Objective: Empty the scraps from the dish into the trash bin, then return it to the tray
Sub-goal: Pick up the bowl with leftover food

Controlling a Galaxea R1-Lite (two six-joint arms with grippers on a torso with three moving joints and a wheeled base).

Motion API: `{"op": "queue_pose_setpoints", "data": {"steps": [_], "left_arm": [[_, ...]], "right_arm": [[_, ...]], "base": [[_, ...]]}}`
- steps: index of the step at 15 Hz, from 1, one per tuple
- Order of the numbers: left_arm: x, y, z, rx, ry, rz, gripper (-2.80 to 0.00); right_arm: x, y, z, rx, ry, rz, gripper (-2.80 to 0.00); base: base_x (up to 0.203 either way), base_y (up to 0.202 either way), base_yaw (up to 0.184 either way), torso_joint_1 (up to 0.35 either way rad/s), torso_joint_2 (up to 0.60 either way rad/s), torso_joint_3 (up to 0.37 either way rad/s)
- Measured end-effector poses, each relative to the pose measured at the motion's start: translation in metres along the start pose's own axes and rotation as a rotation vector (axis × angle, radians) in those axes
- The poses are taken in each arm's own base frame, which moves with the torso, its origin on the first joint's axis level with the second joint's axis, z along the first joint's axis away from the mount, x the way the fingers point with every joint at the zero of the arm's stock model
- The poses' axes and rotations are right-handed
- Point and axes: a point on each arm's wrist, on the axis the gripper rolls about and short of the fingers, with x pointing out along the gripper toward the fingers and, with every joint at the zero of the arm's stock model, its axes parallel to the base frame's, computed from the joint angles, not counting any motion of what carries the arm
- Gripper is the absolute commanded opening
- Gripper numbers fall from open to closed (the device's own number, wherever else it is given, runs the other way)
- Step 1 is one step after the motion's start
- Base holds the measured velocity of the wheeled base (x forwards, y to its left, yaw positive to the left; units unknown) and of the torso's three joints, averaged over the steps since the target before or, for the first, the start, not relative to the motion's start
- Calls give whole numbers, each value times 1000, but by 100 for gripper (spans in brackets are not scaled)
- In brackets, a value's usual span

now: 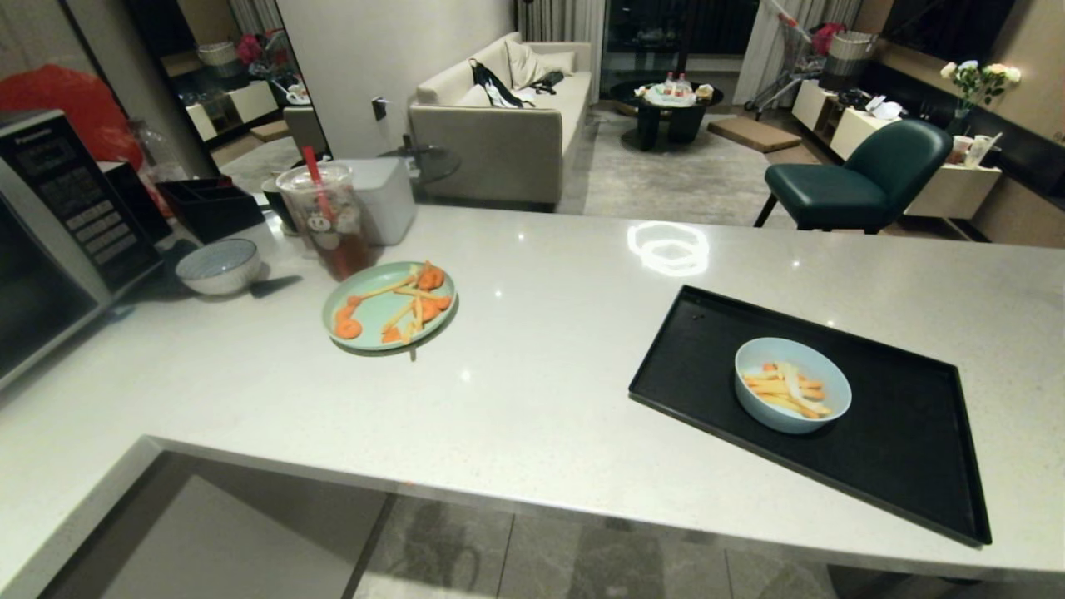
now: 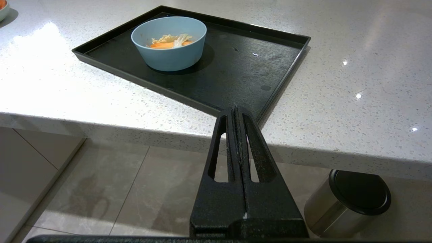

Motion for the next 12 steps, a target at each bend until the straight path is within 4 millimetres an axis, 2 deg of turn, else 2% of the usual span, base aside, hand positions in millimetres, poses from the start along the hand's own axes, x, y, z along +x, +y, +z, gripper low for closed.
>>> {"op": "queue_pose_setpoints", "data": {"steps": [12], "left_arm": [[0, 0, 0, 0, 0, 0, -280]], "right_arm": [[0, 0, 2, -57, -19, 0, -280]], "base": [[0, 0, 0, 0, 0, 0]]}}
